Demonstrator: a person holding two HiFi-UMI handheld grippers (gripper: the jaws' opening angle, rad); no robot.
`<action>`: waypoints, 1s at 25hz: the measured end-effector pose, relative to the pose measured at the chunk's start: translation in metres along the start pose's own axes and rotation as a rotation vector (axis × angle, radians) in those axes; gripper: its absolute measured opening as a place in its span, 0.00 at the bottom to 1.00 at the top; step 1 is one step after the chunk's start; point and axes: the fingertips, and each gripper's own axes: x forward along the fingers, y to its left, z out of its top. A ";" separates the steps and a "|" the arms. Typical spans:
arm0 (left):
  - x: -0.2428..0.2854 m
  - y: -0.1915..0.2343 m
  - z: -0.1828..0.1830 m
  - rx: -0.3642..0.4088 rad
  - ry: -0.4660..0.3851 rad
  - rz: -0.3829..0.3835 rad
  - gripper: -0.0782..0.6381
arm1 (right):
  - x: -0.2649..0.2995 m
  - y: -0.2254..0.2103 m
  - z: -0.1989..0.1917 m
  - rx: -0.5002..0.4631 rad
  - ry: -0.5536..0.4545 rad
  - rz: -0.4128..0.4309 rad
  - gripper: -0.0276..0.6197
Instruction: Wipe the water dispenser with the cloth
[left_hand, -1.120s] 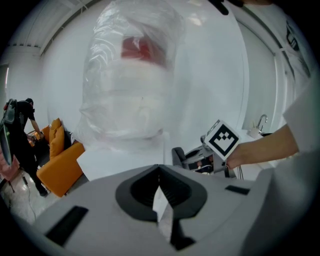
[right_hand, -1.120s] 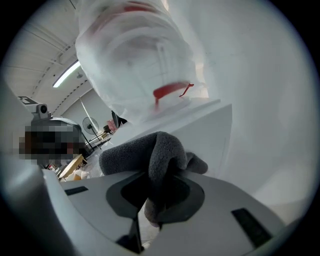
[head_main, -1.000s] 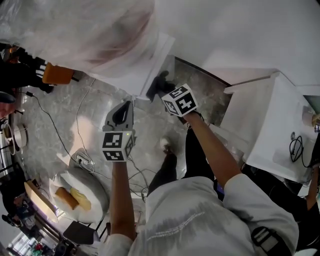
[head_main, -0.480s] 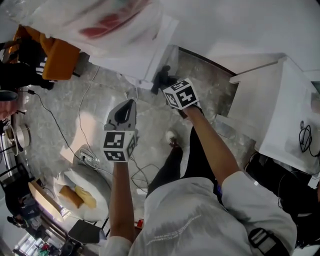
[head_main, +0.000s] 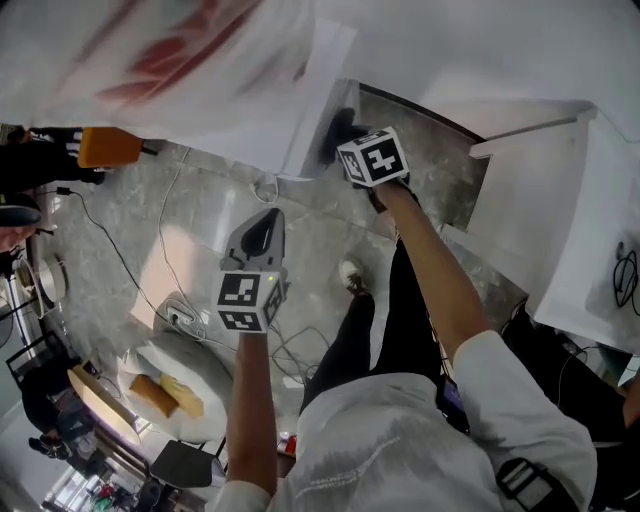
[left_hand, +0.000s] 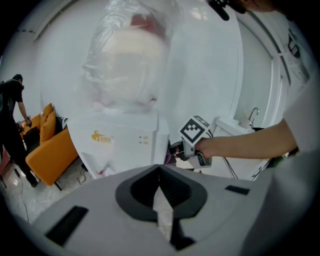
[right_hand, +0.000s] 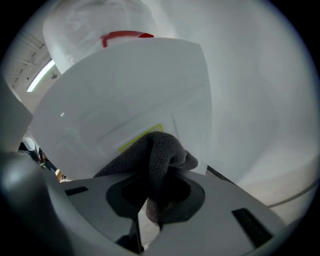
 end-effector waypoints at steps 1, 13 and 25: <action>0.008 0.000 -0.002 -0.006 0.006 -0.003 0.13 | 0.004 -0.009 0.002 0.002 -0.007 -0.005 0.13; 0.062 0.036 -0.043 -0.306 0.033 0.101 0.13 | 0.057 -0.101 0.020 -0.065 0.000 -0.023 0.13; 0.088 0.041 -0.068 -0.401 0.068 0.187 0.13 | 0.116 -0.136 -0.030 -0.136 0.124 -0.007 0.13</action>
